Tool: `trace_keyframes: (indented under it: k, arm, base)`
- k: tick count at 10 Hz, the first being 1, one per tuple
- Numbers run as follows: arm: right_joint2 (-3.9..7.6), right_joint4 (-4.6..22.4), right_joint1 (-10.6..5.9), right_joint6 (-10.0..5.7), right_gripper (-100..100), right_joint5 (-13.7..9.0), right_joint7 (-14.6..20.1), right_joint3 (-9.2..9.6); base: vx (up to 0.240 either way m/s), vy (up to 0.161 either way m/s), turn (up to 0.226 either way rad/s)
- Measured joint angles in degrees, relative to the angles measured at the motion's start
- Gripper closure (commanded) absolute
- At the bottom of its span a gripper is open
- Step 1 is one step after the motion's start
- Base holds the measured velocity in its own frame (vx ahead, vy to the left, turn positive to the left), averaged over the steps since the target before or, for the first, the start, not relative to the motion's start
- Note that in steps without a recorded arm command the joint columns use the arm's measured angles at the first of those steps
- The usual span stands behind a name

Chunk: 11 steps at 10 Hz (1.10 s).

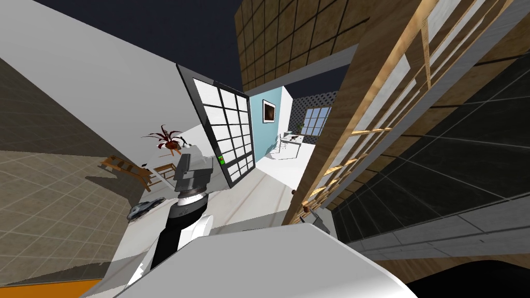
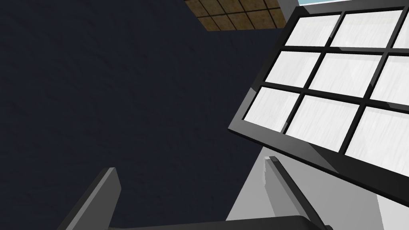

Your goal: Pull the door open

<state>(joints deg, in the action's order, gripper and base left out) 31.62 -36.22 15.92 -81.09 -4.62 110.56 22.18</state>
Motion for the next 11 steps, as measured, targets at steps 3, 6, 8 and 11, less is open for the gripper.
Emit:
trace_keyframes:
  k: [3, 6, 8, 11]
  arm:
    - [0.13, -0.4, 0.18, 0.34, 100, 0.0, 0.1, 0.03]
    - [-0.08, -0.8, 1.31, 0.46, 100, 0.3, 0.0, 0.52]
    - [-0.48, 0.5, 1.31, -0.53, -100, 0.3, -0.1, 0.6]
    - [-0.93, 3.7, 2.15, -3.57, -100, 0.0, -0.2, 0.35]
  base:
    - [0.019, 0.008, -0.007]
    - [-0.004, -0.003, 0.01]
    - [0.098, 0.065, -0.05]
    - [0.084, 0.085, -0.048]
